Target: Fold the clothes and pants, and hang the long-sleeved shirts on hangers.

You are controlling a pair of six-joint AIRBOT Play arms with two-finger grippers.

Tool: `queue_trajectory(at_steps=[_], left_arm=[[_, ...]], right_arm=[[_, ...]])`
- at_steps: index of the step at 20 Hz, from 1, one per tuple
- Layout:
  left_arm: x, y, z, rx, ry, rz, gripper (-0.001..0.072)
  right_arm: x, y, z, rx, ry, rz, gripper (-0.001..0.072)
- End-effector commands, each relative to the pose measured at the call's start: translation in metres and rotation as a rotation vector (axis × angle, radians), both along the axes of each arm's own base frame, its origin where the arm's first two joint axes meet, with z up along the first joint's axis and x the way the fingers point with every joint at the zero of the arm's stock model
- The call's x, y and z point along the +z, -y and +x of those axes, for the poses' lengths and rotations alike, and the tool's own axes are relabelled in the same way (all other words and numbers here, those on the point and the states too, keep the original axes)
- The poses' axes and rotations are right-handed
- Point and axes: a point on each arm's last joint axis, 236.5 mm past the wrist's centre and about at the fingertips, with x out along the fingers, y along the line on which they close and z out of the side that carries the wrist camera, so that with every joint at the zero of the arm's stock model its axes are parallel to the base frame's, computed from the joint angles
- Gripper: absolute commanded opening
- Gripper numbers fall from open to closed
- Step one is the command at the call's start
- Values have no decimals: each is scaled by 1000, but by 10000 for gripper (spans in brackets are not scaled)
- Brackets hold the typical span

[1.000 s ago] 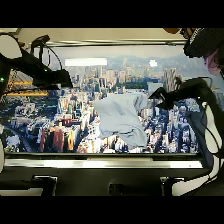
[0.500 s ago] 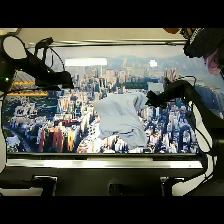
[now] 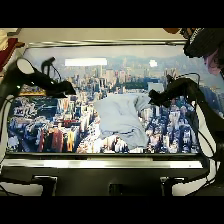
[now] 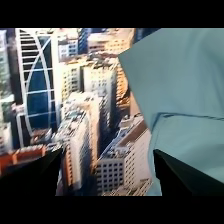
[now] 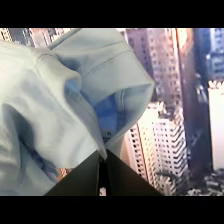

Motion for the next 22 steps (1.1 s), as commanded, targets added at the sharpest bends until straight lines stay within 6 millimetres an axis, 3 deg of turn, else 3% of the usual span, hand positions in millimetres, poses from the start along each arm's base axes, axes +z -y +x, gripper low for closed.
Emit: queue_trajectory(at_steps=[1, 5, 9, 15, 22], left_arm=[[-39, 27, 31, 23, 98, -186, 652], [-81, 56, 47, 26, 87, -244, 652], [-105, 72, 50, 26, 69, -238, 652], [-111, 85, 59, 9, 121, -205, 652], [-128, 92, 54, 4, 85, -210, 646]], right_arm=[[1, -1, -9, 22, -30, 0, 39], [0, -5, -24, 50, -86, 12, 39], [0, -6, -28, 58, -102, 15, 39], [0, -7, -31, 64, -115, 18, 39], [0, -7, -33, 67, -121, 20, 39]])
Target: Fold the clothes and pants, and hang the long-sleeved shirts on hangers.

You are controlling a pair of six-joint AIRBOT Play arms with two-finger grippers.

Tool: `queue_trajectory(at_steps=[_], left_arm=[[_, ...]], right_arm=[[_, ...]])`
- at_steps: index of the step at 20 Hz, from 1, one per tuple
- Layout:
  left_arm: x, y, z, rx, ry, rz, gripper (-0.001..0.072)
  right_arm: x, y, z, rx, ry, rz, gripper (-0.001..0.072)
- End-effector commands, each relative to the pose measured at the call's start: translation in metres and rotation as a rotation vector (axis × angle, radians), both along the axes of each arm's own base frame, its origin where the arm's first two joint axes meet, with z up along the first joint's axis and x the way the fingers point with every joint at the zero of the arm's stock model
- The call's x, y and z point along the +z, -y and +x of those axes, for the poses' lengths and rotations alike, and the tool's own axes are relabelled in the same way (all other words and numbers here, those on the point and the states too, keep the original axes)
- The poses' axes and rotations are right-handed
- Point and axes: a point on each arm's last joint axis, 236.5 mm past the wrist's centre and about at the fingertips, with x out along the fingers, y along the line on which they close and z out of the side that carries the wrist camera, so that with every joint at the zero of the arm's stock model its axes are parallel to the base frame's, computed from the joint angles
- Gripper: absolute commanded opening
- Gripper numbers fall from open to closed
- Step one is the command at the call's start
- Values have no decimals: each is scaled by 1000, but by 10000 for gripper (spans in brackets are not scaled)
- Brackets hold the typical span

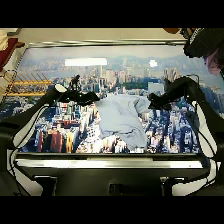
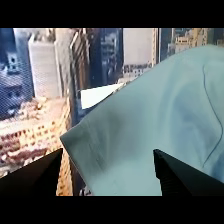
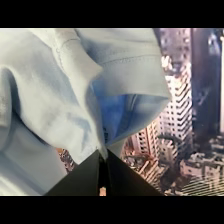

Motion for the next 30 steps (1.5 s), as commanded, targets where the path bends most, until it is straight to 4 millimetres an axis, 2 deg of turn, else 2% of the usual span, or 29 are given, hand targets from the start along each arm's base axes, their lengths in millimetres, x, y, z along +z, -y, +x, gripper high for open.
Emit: queue_trajectory(at_steps=[1, 3, 4, 5, 6, 7, 10, 12, 13, 15, 18, 20, 21, 23, 25, 26, 28, 30], left_arm=[[-10, 7, -4, -14, -16, 5, 646], [-15, 13, -6, -25, -26, 4, 641], [-16, 16, -7, -29, -28, 3, 536], [-16, 18, -8, -32, -28, 2, 362], [-13, 20, -7, -30, -27, -11, 142], [-8, 21, -4, -31, -20, -19, 19], [21, 23, 12, -53, 40, -31, 17], [59, 21, 30, -77, 115, -43, 17], [87, 20, 39, -96, 167, -50, 17], [156, 14, 52, -138, 293, -55, 17], [279, -2, 52, -155, 516, -36, 16], [355, -26, 33, -79, 648, -21, 16], [386, -38, 18, -49, 702, -8, 16], [443, -59, -22, 4, 806, 23, 16], [498, -76, -69, 46, 915, 70, 16], [525, -86, -95, 85, 966, 108, 16], [565, -106, -144, 180, 1048, 203, 16], [594, -122, -189, 288, 1105, 295, 16]], right_arm=[[1, -1, -1, 3, -2, 1, 39], [1, -1, -1, 2, -2, 4, 39], [1, -2, -1, 1, -2, 8, 38], [1, -2, 0, 0, -1, 9, 38], [2, -3, 0, 0, -1, 11, 38], [3, -3, 0, 0, 1, 13, 38], [20, -4, 8, 28, 81, 11, 37], [49, -4, 16, 72, 197, -1, 37], [68, -2, 21, 87, 265, -15, 37], [120, 3, 28, 108, 439, -63, 37], [209, 12, 19, 110, 683, -140, 37], [273, 19, 3, 84, 854, -193, 37], [307, 22, -8, 65, 949, -212, 37], [374, 24, -38, 18, 1132, -228, 37], [432, 24, -79, -44, 1290, -217, 37], [457, 24, -104, -73, 1358, -202, 37], [495, 21, -153, -126, 1457, -159, 37], [527, 21, -198, -189, 1539, -105, 36]])
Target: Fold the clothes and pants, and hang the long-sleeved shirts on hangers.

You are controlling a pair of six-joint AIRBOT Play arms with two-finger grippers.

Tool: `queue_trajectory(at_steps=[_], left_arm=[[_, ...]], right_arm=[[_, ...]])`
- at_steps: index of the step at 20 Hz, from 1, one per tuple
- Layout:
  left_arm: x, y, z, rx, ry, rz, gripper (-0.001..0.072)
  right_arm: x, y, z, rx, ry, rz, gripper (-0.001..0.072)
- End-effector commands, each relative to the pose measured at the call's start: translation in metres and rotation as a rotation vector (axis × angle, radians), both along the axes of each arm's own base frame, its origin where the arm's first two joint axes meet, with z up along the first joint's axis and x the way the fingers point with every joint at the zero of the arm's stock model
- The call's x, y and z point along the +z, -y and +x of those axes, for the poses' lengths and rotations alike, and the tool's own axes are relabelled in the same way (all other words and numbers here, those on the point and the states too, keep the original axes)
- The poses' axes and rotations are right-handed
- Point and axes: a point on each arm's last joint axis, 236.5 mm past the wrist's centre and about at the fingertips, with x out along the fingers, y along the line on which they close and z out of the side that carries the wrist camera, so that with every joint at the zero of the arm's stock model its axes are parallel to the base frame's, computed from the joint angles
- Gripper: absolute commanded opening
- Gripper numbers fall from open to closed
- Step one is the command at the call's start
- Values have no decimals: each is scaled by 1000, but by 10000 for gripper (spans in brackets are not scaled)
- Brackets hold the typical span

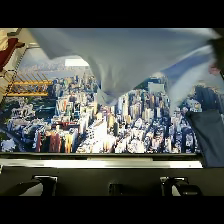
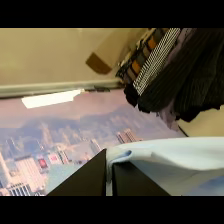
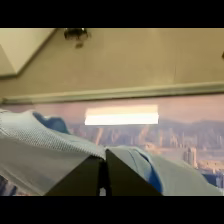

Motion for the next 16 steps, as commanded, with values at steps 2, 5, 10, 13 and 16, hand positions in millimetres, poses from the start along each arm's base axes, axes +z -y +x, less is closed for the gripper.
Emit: queue_trajectory(at_steps=[2, 5, 10, 13, 16], left_arm=[[62, -39, -99, 291, 151, 73, 16], [70, -46, -116, 347, 177, 94, 16], [4, -66, -55, 341, -18, 51, 16], [-86, -76, 4, 309, -248, 19, 16], [-212, -69, 58, 245, -536, -8, 16]], right_arm=[[76, 5, -94, -37, 214, 154, 36], [87, 4, -91, -31, 213, 223, 36], [8, 0, 23, -23, -104, 258, 36], [-89, -17, 121, 33, -385, 327, 37], [-195, -43, 202, 113, -583, 409, 38]])
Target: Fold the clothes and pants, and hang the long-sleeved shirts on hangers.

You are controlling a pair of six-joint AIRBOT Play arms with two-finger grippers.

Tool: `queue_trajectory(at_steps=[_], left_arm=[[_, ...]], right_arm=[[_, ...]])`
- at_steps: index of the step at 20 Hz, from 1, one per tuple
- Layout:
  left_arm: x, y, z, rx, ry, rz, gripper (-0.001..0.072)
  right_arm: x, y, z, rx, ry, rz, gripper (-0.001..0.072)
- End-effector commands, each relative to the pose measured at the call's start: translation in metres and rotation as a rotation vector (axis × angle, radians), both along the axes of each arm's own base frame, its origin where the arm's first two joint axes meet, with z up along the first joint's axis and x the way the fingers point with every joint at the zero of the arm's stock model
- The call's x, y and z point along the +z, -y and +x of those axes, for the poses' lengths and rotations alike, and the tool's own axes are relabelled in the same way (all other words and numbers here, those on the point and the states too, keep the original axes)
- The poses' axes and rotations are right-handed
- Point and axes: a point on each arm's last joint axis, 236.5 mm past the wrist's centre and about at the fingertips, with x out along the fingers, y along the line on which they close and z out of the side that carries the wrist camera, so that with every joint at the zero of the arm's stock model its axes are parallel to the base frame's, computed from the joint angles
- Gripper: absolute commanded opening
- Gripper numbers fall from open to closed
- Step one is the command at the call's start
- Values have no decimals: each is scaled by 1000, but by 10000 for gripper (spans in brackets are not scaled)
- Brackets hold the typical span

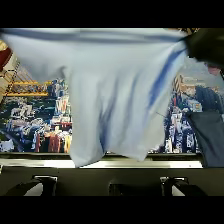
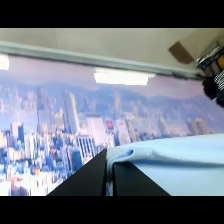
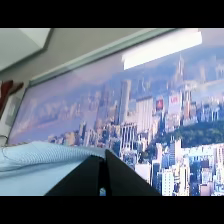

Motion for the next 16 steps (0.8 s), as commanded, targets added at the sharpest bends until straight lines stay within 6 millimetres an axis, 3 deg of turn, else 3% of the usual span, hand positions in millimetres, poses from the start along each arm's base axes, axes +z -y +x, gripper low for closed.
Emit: queue_trajectory(at_steps=[1, 3, 5, 6, 8, 11, 14, 15, 16], left_arm=[[-143, 11, 49, -54, -316, -92, 17], [-227, 24, 66, -86, -494, -131, 17], [-301, 39, 77, -122, -643, -153, 17], [-328, 46, 80, -132, -693, -160, 17], [-373, 57, 82, -147, -772, -170, 17], [-404, 76, 81, -172, -828, -208, 17], [-405, 83, 84, -178, -819, -210, 17], [-402, 83, 84, -180, -818, -215, 17], [-399, 84, 84, -180, -814, -218, 17]], right_arm=[[-126, -35, 84, 94, -215, 112, 38], [-202, -68, 110, 121, -312, 100, 38], [-262, -97, 122, 139, -372, 75, 38], [-286, -108, 127, 130, -398, 81, 38], [-315, -122, 133, 100, -428, 102, 38], [-324, -125, 137, 65, -442, 134, 52], [-311, -118, 130, 82, -456, 136, 302], [-300, -110, 124, 99, -466, 131, 397], [-289, -98, 116, 126, -473, 114, 442]])
